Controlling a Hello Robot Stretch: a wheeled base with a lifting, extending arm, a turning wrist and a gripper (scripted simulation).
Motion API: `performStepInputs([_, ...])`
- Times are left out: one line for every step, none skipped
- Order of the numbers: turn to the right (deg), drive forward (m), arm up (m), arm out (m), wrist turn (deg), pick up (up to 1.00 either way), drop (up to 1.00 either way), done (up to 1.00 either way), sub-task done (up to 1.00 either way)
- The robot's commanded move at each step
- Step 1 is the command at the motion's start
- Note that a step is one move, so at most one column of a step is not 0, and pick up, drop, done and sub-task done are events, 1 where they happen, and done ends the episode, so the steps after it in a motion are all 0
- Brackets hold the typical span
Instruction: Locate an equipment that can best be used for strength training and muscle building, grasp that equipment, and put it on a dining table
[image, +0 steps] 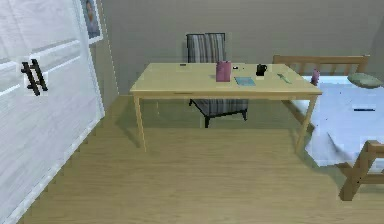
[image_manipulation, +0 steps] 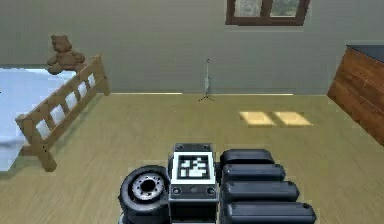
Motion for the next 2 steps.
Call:
performStepInputs([0.0, 0.65, 0.0, 0.0, 0.0, 0.0, 0.0, 0.0, 0.0])
performStepInputs([30.0, 0.0, 0.0, 0.0, 0.0, 0.0, 0.0, 0.0, 0.0])
